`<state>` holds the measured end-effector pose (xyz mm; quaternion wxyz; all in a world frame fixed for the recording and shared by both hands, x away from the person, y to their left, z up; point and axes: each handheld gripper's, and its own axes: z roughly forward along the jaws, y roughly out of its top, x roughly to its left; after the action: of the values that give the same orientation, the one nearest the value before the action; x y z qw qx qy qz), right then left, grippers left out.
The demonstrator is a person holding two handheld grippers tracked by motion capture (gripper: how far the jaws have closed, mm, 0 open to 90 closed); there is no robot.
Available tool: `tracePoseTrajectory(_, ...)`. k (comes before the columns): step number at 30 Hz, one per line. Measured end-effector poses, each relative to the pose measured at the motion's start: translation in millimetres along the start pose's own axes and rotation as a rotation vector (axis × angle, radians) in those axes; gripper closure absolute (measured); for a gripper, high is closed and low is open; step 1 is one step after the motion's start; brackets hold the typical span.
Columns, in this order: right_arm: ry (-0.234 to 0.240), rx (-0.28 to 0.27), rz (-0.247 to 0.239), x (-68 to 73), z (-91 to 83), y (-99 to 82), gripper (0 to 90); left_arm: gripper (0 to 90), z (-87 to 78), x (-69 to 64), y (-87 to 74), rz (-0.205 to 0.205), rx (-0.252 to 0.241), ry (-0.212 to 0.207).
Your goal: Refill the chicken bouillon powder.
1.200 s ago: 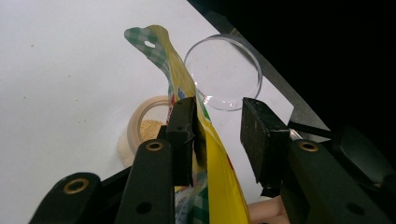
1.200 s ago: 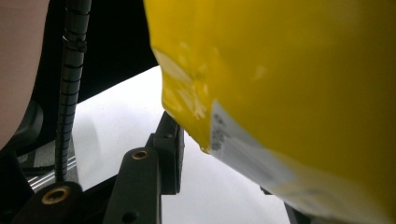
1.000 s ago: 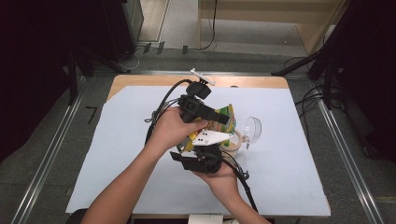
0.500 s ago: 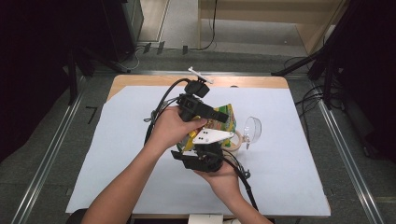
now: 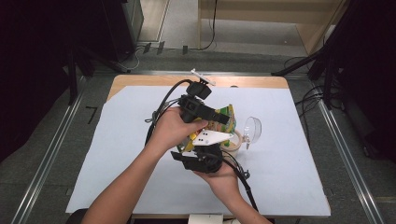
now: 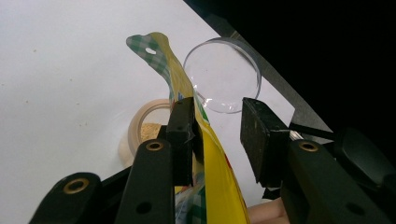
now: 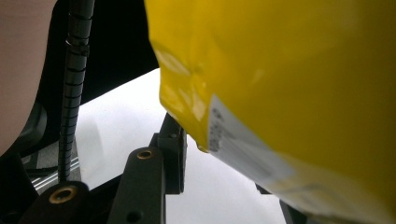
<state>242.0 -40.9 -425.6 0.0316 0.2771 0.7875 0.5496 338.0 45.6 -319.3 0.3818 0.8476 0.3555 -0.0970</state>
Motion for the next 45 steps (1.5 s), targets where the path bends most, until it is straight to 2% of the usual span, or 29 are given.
tracePoseTrajectory(45,0.008,0.009,-0.001,-1.1,0.2,0.4,62.9,65.7,0.4,1.9,0.2,-0.009,0.003,-0.009)
